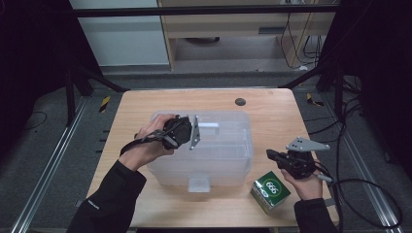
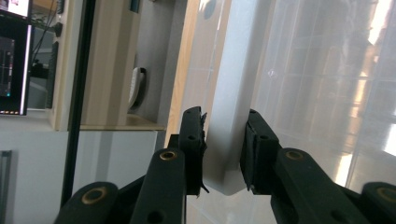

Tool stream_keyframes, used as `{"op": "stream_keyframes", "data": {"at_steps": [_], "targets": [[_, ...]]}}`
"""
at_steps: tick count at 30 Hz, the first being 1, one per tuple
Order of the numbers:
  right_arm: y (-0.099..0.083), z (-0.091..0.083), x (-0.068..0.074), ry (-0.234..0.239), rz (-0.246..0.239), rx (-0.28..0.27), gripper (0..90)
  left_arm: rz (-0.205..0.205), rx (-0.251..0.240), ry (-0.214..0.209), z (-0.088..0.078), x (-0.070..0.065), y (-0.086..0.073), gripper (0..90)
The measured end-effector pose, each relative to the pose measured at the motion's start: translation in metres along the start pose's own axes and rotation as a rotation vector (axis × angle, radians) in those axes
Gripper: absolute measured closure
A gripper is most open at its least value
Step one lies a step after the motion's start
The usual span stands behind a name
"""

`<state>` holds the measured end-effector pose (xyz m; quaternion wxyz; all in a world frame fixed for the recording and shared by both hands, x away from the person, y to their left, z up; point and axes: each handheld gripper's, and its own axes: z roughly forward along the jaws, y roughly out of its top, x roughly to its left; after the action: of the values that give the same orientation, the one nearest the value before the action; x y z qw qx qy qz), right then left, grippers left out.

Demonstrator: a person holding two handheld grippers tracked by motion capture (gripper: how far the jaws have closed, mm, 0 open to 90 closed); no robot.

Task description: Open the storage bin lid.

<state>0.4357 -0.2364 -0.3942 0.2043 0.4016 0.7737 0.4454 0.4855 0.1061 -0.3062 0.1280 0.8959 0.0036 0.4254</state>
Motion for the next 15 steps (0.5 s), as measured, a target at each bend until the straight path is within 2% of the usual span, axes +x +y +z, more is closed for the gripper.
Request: {"op": "stream_keyframes", "data": {"at_steps": [4,11,15], "targets": [[0.002,0.0,0.004,0.01,-0.004,-0.008,89.9,0.01,0.009,0.011,0.0,0.004,0.002,71.9],[0.0,0.004,0.008,0.029,-0.003,0.002,90.0,-0.023,-0.012,0.019,0.004,0.012,0.0,71.5],[-0.002,0.004,0.007,0.046,0.017,-0.01,90.0,-0.04,-0.021,0.022,0.005,0.018,-0.001,71.1]]}}
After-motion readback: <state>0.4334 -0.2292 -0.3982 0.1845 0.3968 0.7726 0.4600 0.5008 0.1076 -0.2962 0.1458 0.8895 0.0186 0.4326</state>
